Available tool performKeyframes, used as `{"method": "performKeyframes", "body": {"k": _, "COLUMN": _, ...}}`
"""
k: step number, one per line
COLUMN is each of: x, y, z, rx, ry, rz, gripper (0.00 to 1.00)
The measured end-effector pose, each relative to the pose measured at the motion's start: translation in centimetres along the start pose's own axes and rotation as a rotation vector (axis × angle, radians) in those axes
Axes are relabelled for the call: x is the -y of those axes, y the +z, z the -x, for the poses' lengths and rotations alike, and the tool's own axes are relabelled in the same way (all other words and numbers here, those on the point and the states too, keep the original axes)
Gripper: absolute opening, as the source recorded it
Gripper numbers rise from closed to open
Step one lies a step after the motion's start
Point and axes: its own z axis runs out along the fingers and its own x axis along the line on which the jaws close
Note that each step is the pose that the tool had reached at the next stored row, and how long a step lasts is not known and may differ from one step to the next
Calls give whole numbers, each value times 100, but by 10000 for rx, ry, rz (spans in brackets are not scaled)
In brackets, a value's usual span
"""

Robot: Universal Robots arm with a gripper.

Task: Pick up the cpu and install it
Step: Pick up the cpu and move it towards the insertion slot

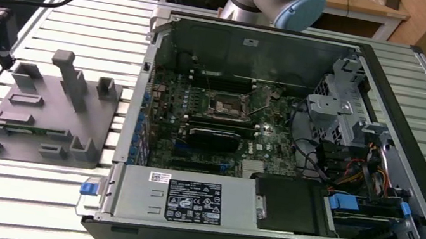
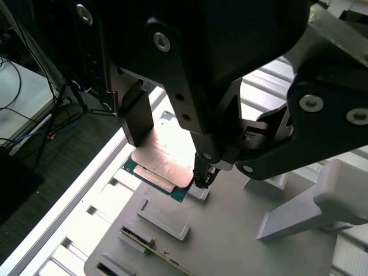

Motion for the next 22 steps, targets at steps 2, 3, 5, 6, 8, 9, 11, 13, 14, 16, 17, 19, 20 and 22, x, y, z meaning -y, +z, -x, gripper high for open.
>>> {"method": "performKeyframes", "body": {"k": 2, "x": 0, "y": -19, "z": 0, "rx": -1, "ry": -1, "rz": 0, "gripper": 53}}
{"method": "performKeyframes", "body": {"k": 3, "x": 0, "y": -29, "z": 1, "rx": -1, "ry": -1, "rz": 0, "gripper": 53}}
{"method": "performKeyframes", "body": {"k": 5, "x": -1, "y": -53, "z": 2, "rx": -1, "ry": 0, "rz": 0, "gripper": 53}}
{"method": "performKeyframes", "body": {"k": 6, "x": -1, "y": -68, "z": 2, "rx": 0, "ry": -1, "rz": 0, "gripper": 53}}
{"method": "performKeyframes", "body": {"k": 8, "x": -2, "y": -108, "z": 3, "rx": 0, "ry": -1, "rz": 0, "gripper": 53}}
{"method": "performKeyframes", "body": {"k": 9, "x": -2, "y": -127, "z": 4, "rx": 0, "ry": -1, "rz": 0, "gripper": 53}}
{"method": "performKeyframes", "body": {"k": 11, "x": -3, "y": -171, "z": 5, "rx": -1, "ry": 0, "rz": 0, "gripper": 53}}
{"method": "performKeyframes", "body": {"k": 13, "x": -5, "y": -222, "z": 6, "rx": 0, "ry": -1, "rz": 0, "gripper": 53}}
{"method": "performKeyframes", "body": {"k": 14, "x": -7, "y": -255, "z": 7, "rx": 0, "ry": 0, "rz": 0, "gripper": 53}}
{"method": "performKeyframes", "body": {"k": 16, "x": -11, "y": -325, "z": 9, "rx": 0, "ry": 0, "rz": 0, "gripper": 53}}
{"method": "performKeyframes", "body": {"k": 17, "x": -13, "y": -360, "z": 10, "rx": 0, "ry": 0, "rz": 0, "gripper": 53}}
{"method": "performKeyframes", "body": {"k": 19, "x": -18, "y": -441, "z": 12, "rx": -1, "ry": 0, "rz": 0, "gripper": 53}}
{"method": "performKeyframes", "body": {"k": 20, "x": -21, "y": -486, "z": 13, "rx": 0, "ry": 0, "rz": 0, "gripper": 53}}
{"method": "performKeyframes", "body": {"k": 22, "x": -27, "y": -576, "z": 15, "rx": -1, "ry": 0, "rz": -1, "gripper": 53}}
